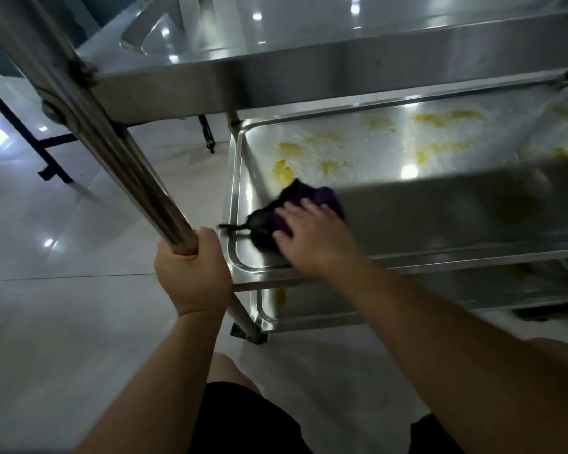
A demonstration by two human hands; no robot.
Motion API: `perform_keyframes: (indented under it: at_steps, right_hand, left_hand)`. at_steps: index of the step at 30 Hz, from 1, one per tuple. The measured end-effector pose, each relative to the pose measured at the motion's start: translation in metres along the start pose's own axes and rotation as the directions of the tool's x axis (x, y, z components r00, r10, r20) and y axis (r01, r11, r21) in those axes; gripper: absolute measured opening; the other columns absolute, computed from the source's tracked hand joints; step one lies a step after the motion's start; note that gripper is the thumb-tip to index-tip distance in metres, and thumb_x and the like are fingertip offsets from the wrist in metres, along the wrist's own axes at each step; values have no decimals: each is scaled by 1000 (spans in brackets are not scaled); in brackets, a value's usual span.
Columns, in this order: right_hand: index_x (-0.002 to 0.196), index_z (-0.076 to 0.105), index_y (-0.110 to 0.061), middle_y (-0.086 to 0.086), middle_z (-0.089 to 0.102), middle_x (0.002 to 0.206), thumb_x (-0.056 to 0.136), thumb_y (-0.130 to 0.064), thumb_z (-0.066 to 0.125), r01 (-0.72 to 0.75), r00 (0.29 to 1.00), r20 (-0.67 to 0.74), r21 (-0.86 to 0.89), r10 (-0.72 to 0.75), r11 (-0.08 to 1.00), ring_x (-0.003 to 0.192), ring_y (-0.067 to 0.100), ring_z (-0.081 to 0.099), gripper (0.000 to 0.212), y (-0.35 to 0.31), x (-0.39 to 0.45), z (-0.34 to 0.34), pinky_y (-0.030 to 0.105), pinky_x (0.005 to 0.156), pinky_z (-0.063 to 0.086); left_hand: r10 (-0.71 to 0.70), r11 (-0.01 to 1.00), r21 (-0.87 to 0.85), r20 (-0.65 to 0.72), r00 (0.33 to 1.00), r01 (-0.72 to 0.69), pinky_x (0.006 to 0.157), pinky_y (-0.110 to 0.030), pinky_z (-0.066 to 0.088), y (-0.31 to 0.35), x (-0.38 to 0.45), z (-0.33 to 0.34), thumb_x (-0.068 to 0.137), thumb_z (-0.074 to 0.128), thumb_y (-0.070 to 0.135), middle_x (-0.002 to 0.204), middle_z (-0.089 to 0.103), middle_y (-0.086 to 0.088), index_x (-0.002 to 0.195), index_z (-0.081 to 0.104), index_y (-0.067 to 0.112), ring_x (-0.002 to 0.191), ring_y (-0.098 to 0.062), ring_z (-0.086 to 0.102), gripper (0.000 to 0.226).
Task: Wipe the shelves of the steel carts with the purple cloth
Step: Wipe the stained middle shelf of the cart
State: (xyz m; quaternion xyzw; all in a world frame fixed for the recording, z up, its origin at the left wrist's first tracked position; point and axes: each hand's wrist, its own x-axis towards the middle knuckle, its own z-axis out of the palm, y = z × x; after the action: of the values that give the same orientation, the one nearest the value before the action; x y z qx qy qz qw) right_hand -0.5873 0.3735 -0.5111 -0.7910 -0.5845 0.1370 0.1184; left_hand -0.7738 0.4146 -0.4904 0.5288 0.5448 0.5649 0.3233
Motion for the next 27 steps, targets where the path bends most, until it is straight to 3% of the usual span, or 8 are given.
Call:
perform_keyframes:
  at_steps: [3, 6, 9, 11, 15, 19, 23, 27]
  right_hand:
    - [157, 41, -27, -2, 39, 165, 103, -56, 33, -243, 963, -128, -30, 237, 970, 152, 28, 33, 62, 87, -17, -33, 49, 125, 24]
    - [148, 49, -24, 14, 51, 152, 100, -55, 30, -524, 833, -207, 2, 513, 852, 141, 38, 44, 60, 160, -32, -64, 56, 119, 33]
    - [159, 34, -22, 8, 32, 167, 101, -55, 23, -674, 723, -164, 50, 672, 737, 155, 36, 23, 68, 164, -15, -63, 57, 127, 14]
    - [162, 29, -20, 4, 25, 171, 101, -55, 23, -681, 714, -174, 54, 679, 730, 157, 36, 17, 71, 136, 8, -52, 56, 128, 9]
    - [156, 40, -16, 4, 37, 164, 99, -50, 25, -497, 857, -161, -4, 490, 868, 151, 36, 27, 67, 38, 60, -22, 57, 124, 16]
    - [163, 29, -21, -1, 24, 172, 103, -49, 27, -158, 986, -45, 16, 159, 987, 158, 31, 13, 66, -61, 91, 15, 51, 127, 2]
    - [164, 28, -28, -5, 24, 172, 104, -52, 34, 138, 990, 20, 26, -138, 990, 158, 23, 16, 65, -75, 87, 16, 45, 128, 4]
    - [161, 32, -36, -11, 30, 169, 100, -63, 34, 400, 909, 132, -12, -395, 916, 156, 15, 22, 67, -25, 54, 6, 40, 128, 10]
  left_hand:
    - [24, 1000, -4, 20, 1000, -23, 54, -59, 50, -1, 0, -1, 85, 61, 22, 72, 45, -32, 75, 40, 5, 63, -51, 51, 28]
    - [34, 999, -42, 25, 999, -33, 53, -57, 47, -1, -2, -1, 85, 61, 21, 71, 43, -32, 75, 40, 4, 62, -51, 48, 29]
    - [44, 998, -49, 5, 999, -44, 52, -56, 47, -2, -3, 1, 84, 61, 21, 70, 43, -32, 75, 40, 3, 61, -52, 47, 29]
    - [60, 995, -78, 17, 998, -59, 50, -56, 46, -3, -3, 1, 85, 61, 19, 68, 42, -31, 75, 39, 4, 59, -52, 45, 28]
    - [106, 992, -75, 17, 994, -104, 49, -53, 44, -8, 0, 1, 86, 61, 15, 64, 40, -29, 73, 38, 0, 55, -49, 44, 31]
    - [167, 984, -75, 36, 985, -164, 47, -50, 42, -10, 1, 1, 90, 61, 10, 61, 39, -24, 73, 39, -1, 52, -44, 41, 30]
    - [203, 978, -55, 33, 979, -201, 48, -49, 43, -9, 2, 0, 91, 62, 9, 62, 42, -22, 74, 44, 2, 52, -41, 44, 25]
    - [185, 982, -52, 12, 983, -184, 48, -50, 44, -12, 2, 0, 89, 63, 15, 63, 45, -23, 74, 46, 6, 54, -43, 47, 25]
